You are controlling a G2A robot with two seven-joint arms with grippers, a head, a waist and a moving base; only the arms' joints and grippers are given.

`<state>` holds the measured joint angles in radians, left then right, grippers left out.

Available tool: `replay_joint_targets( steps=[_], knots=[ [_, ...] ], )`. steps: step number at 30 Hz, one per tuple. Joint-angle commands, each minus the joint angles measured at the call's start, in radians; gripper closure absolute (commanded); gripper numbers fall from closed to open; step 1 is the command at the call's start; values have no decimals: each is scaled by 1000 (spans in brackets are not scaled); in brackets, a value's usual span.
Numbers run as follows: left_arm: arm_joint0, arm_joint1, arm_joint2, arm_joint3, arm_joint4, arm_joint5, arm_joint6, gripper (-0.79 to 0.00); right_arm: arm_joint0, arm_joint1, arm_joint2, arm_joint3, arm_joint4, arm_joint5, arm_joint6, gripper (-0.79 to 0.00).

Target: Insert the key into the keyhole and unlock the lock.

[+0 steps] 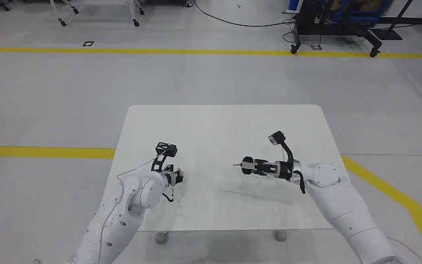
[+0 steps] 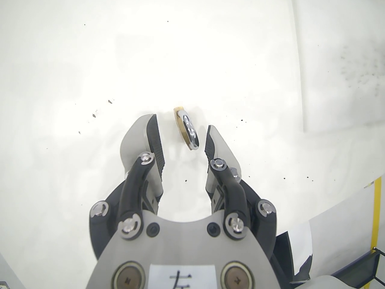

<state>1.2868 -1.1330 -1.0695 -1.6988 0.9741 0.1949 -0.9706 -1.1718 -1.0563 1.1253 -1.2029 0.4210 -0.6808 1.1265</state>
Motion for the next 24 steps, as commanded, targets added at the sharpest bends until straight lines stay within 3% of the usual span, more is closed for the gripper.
replay_joint_targets(
  steps=[1,15,18,20,24],
  knots=[
    [-2,-2,5,-1,12,10,3,0,0,0,0,0,0,0,0,0],
    [29,1,-37,-7,10,7,8,0,0,0,0,0,0,0,0,0],
    [51,1,-58,-22,-29,-19,82,0,0,0,0,0,0,0,0,0],
    [71,-1,-89,-48,-106,-68,195,0,0,0,0,0,0,0,0,0],
    [145,-7,-179,-55,-428,-278,468,0,0,0,0,0,0,0,0,0]
  ],
)
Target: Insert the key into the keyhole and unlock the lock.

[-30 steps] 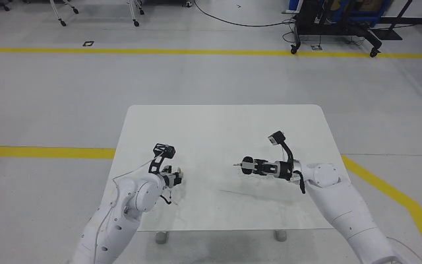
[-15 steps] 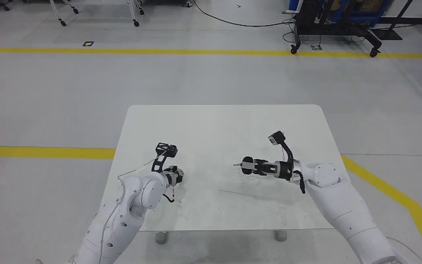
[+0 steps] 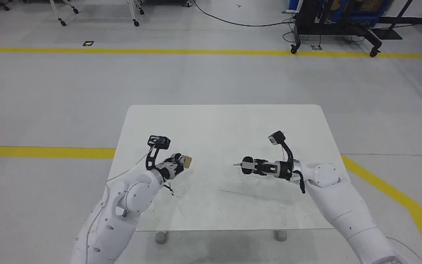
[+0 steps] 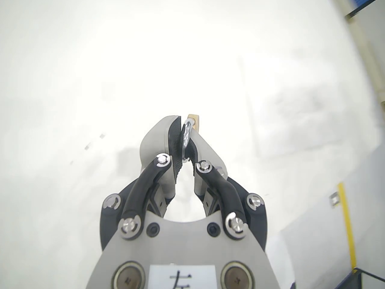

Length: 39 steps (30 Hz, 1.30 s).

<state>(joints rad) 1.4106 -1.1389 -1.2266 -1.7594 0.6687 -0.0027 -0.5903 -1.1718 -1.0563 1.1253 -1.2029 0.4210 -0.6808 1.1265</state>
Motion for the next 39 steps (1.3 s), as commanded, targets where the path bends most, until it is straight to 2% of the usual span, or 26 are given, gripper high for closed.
replay_joint_targets(
  steps=[1,4,8,12,14,18,27,33,39],
  knots=[
    [34,-3,-38,17,-206,-147,122,0,0,0,0,0,0,0,0,0],
    [39,-7,-49,66,-404,-307,132,0,0,0,0,0,0,0,0,0],
    [-4,-12,-37,128,-557,-414,87,0,0,0,0,0,0,0,0,0],
    [-8,-12,-36,131,-557,-420,85,0,0,0,0,0,0,0,0,0],
    [-7,-12,-36,130,-560,-419,89,0,-7,-1,9,-5,-5,5,-57,0],
    [-15,-19,-5,151,-651,-412,66,0,-17,-11,22,-9,82,-27,-166,0],
    [-57,-31,65,229,-705,-464,16,0,107,-57,-73,37,69,17,-289,0],
    [-70,-33,94,240,-704,-498,-34,0,182,-94,-144,110,39,9,-361,0],
    [-84,-31,93,244,-715,-494,-57,0,214,-116,-198,129,2,-4,-333,0]
  ],
)
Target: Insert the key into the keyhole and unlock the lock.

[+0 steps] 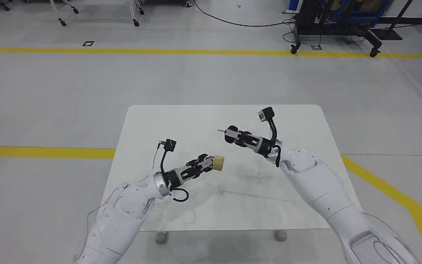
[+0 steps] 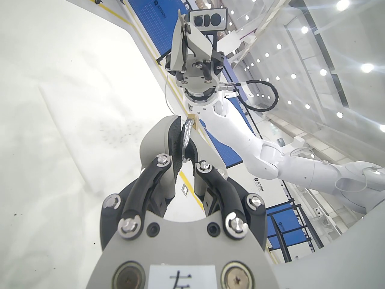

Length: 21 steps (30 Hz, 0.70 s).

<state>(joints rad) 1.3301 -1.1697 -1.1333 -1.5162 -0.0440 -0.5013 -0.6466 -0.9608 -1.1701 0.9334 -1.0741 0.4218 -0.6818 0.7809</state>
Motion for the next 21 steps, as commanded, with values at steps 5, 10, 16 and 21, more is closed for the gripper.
replay_joint_targets(
  steps=[5,10,16,21],
  knots=[
    [-18,-1,6,5,5,37,5,0,11,-9,-23,0,-10,-26,64,0],
    [-37,-3,11,5,12,70,17,0,-1,-5,-17,-34,-20,-45,116,0],
    [-53,-4,9,-7,41,107,34,0,-26,3,3,-78,-23,-47,142,0],
    [-45,0,2,-42,155,143,78,0,-46,8,32,-94,18,-44,127,0]
  ],
)
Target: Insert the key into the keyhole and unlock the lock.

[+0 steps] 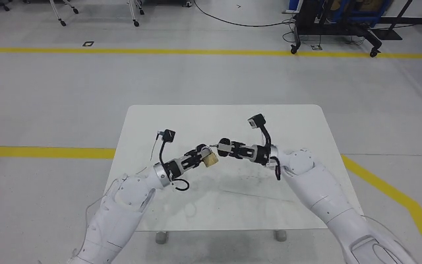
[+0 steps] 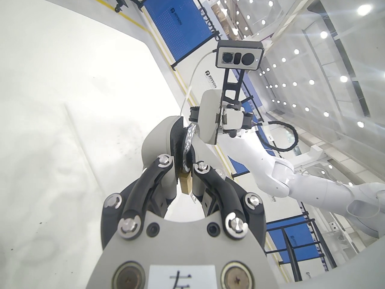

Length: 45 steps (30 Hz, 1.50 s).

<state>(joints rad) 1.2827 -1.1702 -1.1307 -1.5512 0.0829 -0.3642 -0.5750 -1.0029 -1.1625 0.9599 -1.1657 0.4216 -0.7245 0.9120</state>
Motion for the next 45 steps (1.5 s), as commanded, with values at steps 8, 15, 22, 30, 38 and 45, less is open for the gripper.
replay_joint_targets(
  steps=[8,15,22,30,38,45],
  knots=[
    [11,0,8,3,47,50,17,0,-4,0,6,-2,18,-1,-4,0],
    [-95,-34,34,184,-417,320,-92,0,-75,14,59,-51,-52,41,-121,0],
    [-247,-70,102,364,-550,370,-200,0,-203,42,153,-128,-59,54,-166,0],
    [-256,-72,106,374,-550,358,-199,0,-203,42,153,-128,-59,54,-166,0],
    [-232,-103,106,376,-817,355,-173,0,-293,37,142,-244,66,205,-227,0],
    [-277,-116,134,433,-807,372,-173,0,-381,49,190,-344,120,292,-241,0]
  ],
)
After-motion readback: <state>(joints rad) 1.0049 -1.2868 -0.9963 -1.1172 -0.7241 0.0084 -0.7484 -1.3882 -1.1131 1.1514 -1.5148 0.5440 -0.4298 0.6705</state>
